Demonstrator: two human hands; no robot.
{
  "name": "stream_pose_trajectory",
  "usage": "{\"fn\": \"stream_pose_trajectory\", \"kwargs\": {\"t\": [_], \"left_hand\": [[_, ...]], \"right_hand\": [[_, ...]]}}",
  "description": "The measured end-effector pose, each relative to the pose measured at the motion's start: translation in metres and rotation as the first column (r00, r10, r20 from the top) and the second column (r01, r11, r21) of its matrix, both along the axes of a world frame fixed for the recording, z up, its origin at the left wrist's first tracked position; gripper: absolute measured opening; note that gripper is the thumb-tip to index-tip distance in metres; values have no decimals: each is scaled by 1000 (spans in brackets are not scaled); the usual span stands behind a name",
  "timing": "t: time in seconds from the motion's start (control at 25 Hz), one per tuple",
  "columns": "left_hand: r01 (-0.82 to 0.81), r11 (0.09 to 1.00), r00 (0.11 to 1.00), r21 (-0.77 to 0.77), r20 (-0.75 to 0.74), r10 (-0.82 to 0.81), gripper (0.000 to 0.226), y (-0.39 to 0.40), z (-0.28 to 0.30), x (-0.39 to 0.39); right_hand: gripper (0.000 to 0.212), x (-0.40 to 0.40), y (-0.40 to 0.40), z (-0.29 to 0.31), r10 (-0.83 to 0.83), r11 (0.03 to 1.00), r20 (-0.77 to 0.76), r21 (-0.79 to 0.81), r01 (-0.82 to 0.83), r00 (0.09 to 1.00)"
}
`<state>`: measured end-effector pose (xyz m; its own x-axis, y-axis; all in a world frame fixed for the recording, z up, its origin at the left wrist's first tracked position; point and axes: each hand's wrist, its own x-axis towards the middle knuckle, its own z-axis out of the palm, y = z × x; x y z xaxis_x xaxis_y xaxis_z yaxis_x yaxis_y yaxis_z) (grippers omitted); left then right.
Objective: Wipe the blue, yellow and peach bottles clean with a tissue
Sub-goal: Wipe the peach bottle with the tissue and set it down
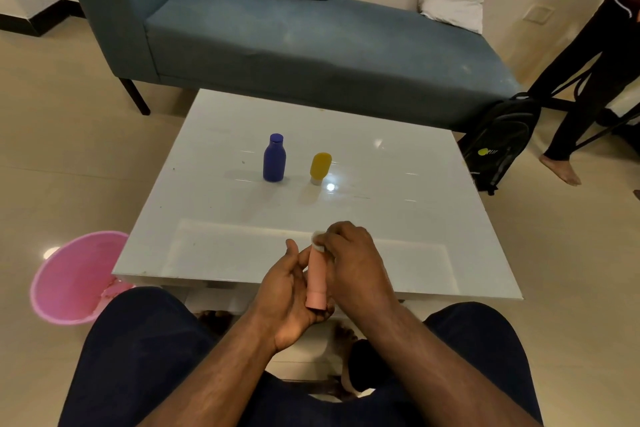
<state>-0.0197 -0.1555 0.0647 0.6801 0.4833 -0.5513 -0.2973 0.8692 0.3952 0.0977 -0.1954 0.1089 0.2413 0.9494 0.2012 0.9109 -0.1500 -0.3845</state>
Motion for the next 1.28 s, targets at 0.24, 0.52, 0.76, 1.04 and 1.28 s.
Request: {"fn": "stream_pose_trajectory", "kwargs": {"t": [0.24,0.52,0.76,1.04,1.28], "left_hand": [[-5,1000,1000,2,-11,5,63,1,3,-2],[8,1000,1000,-5,-23,-8,52,0,8,-4],[3,999,998,-39,-59,-6,51,-1,7,-1],[-3,999,999,-39,-52,1,59,0,7,-1],[-43,997,997,-68,-71,38,57,2,5,-4]], "right_hand": [[28,4,-9,-5,89,996,-43,10,-89,995],[32,-12,-23,-1,156,988,-45,-6,-156,987],[36,7,4,-1,-43,999,-82,-3,43,996],[28,1,-18,0,84,996,-108,7,-84,991],[30,-23,-37,-3,175,983,-88,-38,-179,981]]}}
